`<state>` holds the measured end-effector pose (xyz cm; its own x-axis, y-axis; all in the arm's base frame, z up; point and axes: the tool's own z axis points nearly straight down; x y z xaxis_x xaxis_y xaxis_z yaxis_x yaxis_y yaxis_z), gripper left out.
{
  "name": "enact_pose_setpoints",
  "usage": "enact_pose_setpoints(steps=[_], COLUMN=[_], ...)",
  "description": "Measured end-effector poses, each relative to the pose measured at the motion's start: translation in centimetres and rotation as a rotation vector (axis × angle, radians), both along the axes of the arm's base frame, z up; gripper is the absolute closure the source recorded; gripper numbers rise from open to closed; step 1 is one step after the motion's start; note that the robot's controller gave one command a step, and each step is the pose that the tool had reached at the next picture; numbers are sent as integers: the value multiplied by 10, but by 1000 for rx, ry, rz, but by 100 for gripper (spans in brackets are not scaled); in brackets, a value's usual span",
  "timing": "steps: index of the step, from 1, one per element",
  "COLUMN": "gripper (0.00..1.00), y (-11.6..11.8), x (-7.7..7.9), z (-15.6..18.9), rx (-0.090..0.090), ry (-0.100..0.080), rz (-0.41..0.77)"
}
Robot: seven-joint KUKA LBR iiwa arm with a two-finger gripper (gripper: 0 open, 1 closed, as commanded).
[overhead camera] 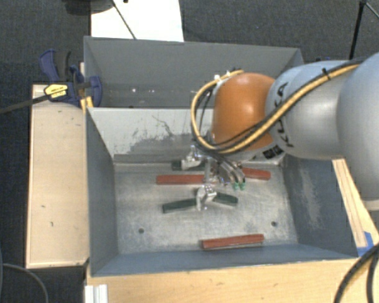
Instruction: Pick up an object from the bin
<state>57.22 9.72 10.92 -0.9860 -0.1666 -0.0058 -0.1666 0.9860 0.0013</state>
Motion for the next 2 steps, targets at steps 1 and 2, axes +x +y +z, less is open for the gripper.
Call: enact_pose_setpoints(steps=[1, 2], gripper=[0, 100], y=[0, -10], x=[-8, -9], z=[-35, -34], rx=[-2, 4], ry=[3, -8], rz=[42, -40])
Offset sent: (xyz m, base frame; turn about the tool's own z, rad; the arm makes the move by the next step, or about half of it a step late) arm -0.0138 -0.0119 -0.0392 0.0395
